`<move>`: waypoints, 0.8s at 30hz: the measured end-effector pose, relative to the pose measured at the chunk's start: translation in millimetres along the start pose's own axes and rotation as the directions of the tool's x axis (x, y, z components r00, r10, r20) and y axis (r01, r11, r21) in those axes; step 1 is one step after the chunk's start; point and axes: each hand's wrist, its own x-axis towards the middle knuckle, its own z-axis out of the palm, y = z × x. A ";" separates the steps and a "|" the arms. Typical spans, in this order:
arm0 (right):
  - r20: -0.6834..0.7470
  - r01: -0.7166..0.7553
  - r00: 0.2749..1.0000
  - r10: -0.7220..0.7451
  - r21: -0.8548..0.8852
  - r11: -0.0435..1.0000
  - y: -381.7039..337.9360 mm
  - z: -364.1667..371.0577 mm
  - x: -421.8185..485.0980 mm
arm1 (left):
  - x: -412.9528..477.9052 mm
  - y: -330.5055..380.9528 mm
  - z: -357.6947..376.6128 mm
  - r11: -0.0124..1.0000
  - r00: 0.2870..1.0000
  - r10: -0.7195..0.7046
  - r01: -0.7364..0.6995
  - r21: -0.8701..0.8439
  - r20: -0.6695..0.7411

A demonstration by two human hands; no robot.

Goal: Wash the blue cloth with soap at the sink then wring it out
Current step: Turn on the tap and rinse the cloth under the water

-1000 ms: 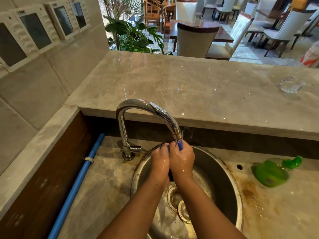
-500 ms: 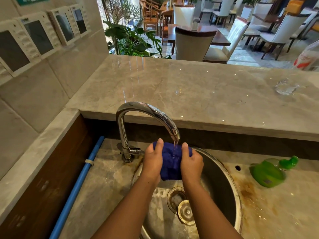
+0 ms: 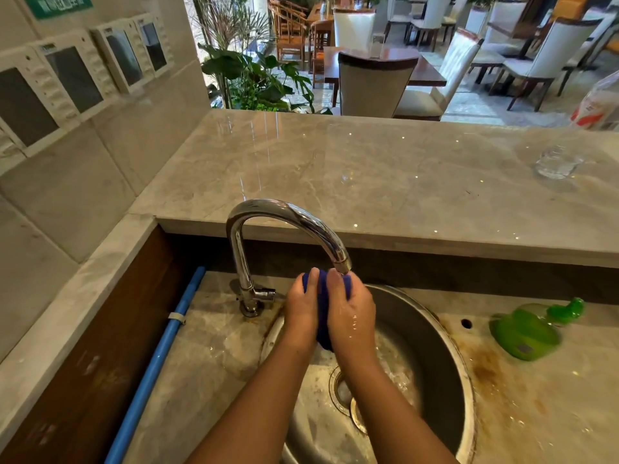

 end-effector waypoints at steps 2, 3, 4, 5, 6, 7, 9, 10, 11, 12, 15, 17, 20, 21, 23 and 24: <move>-0.060 0.053 0.996 -0.060 -0.102 0.993 4.6 8.8 -1.3 | -3.7 -0.7 5.4 0.978 0.991 -0.104 0.117 -0.175 0.080; -0.083 0.073 0.993 -0.087 -0.163 0.984 8.2 11.0 1.4 | -7.0 -1.0 6.8 0.951 0.981 -0.144 0.174 -0.257 0.130; -0.082 0.098 0.990 -0.118 -0.220 0.971 12.4 12.1 5.2 | -8.2 -3.7 6.5 0.922 0.971 -0.163 0.212 -0.323 0.172; -0.068 0.126 0.986 -0.149 -0.267 0.955 16.4 12.0 9.8 | -8.3 -6.2 5.8 0.898 0.964 -0.174 0.238 -0.370 0.199; -0.052 0.138 0.986 -0.161 -0.299 0.944 20.2 11.1 15.0 | -7.2 -9.2 4.4 0.884 0.963 -0.178 0.247 -0.396 0.205; -0.049 0.120 0.989 -0.142 -0.314 0.942 23.3 9.0 20.4 | -7.5 -10.6 2.8 0.873 0.962 -0.186 0.256 -0.416 0.201; -0.067 0.010 0.997 -0.030 -0.289 0.957 30.3 3.3 32.2 | -11.1 -10.8 0.2 0.861 0.959 -0.194 0.267 -0.433 0.208; -0.068 -0.050 0.997 0.033 -0.262 0.964 33.6 0.9 37.2 | -12.8 -10.5 -0.8 0.863 0.960 -0.185 0.262 -0.433 0.212; -0.064 -0.098 0.994 0.085 -0.238 0.966 37.2 -0.6 41.6 | -14.7 -9.5 -2.1 0.868 0.961 -0.172 0.251 -0.428 0.216; -0.062 -0.136 0.990 0.126 -0.217 0.967 39.3 -1.4 44.8 | -15.4 -8.7 -3.2 0.873 0.963 -0.158 0.239 -0.425 0.217; -0.130 -0.226 0.969 0.210 -0.121 0.967 38.0 -2.5 45.3 | -15.1 -2.4 -7.1 0.930 0.979 -0.077 0.139 -0.339 0.189; -0.186 -0.238 0.956 0.227 -0.043 0.970 30.6 -6.8 37.3 | -10.6 3.9 -9.7 0.976 0.993 -0.005 0.031 -0.215 0.118; -0.131 -0.088 0.987 0.089 0.014 0.996 13.6 -8.8 16.0 | -3.9 9.7 -8.1 0.980 0.996 -0.070 0.079 -0.183 0.059; -0.088 -0.018 0.996 0.015 -0.023 1.000 9.1 -6.5 9.7 | -1.6 9.9 -5.2 0.976 0.992 -0.107 0.117 -0.183 0.061; -0.035 0.065 0.997 -0.069 -0.109 0.992 6.7 0.7 1.0 | 1.1 6.8 2.7 0.971 0.986 -0.156 0.164 -0.174 0.058; -0.041 0.068 0.996 -0.075 -0.145 0.987 7.5 3.1 0.2 | -0.4 6.3 6.3 0.965 0.983 -0.169 0.180 -0.188 0.074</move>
